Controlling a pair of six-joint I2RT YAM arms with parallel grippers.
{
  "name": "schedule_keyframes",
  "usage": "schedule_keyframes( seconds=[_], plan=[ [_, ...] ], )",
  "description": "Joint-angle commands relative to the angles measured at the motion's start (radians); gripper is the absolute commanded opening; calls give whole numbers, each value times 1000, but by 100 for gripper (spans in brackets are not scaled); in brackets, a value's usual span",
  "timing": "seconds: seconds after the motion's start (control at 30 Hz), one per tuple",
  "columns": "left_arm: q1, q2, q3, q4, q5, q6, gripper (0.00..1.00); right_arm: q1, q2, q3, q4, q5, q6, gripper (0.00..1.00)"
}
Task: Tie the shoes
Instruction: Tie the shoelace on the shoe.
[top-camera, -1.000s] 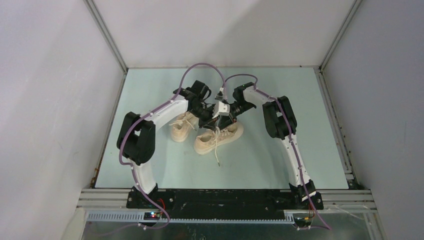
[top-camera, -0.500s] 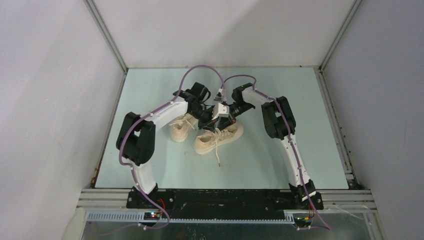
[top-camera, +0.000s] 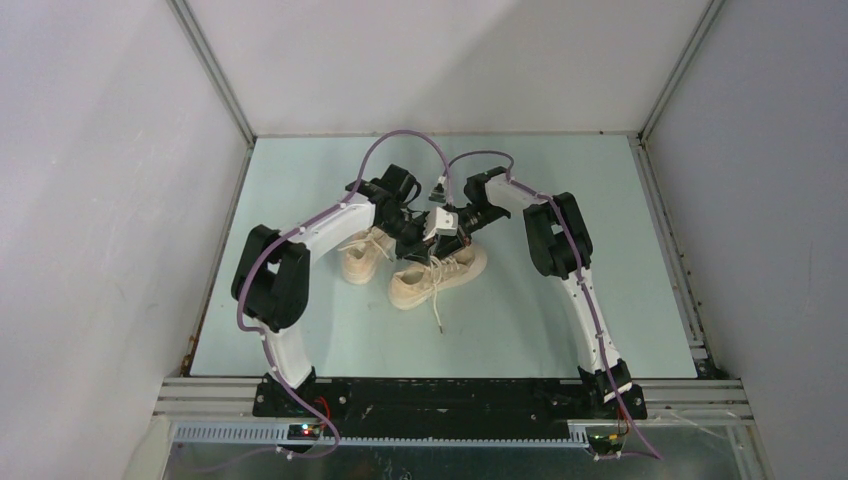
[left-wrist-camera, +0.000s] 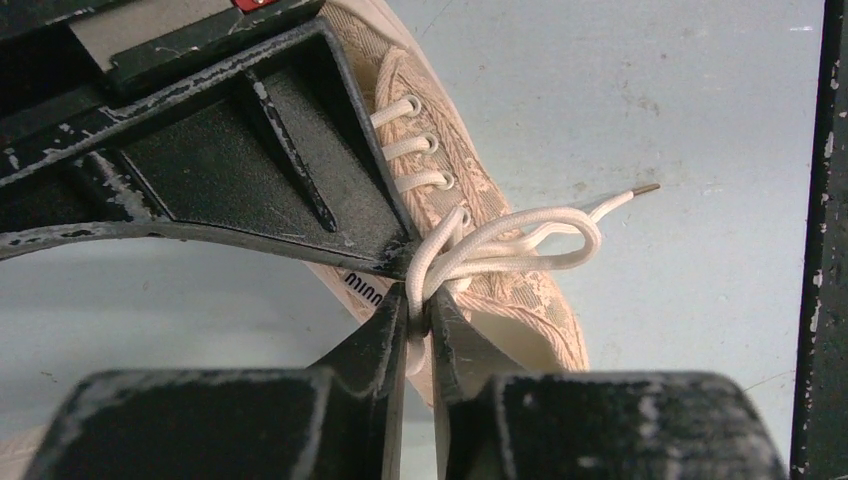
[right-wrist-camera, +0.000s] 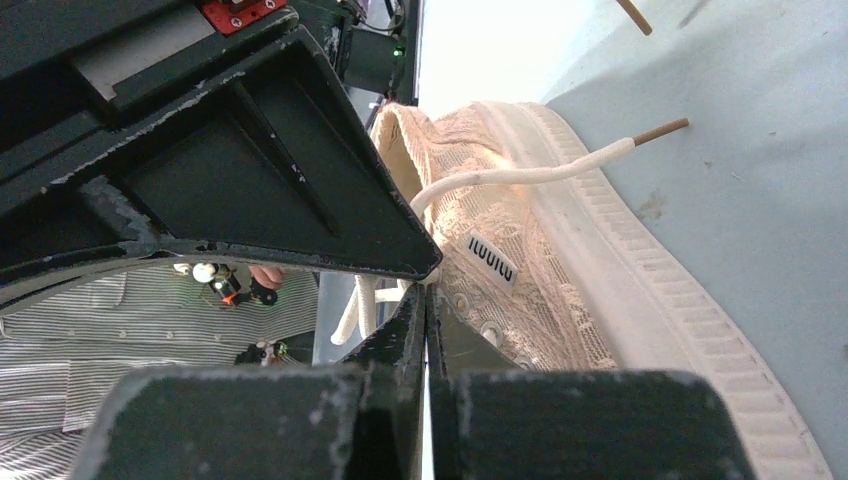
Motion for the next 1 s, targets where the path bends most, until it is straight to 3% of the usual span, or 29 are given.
schedule_keyframes(
  seconds=[0.0, 0.13, 0.23, 0.3, 0.47, 0.6, 0.97],
  plan=[
    [1, -46, 12, -22, 33, 33, 21, -11, -47, -9, 55, -4, 31, 0],
    [1, -55, 2, -27, 27, 43, 34, -20, -65, -24, 96, -5, 80, 0],
    [1, -58, -3, -28, 25, 56, 34, -25, -74, -32, 106, -4, 93, 0],
    [1, -54, 2, -34, 30, 65, 30, -26, -76, -37, 109, -4, 100, 0],
    [-1, -38, 27, -43, 34, 62, 9, -25, -77, -47, 139, 9, 141, 0],
    [1, -40, 32, -10, 16, -3, 1, -25, -76, -51, 145, 23, 150, 3],
    [19, -37, 35, 54, 34, -182, 0, -25, -75, -52, 100, 19, 89, 23]
  ],
)
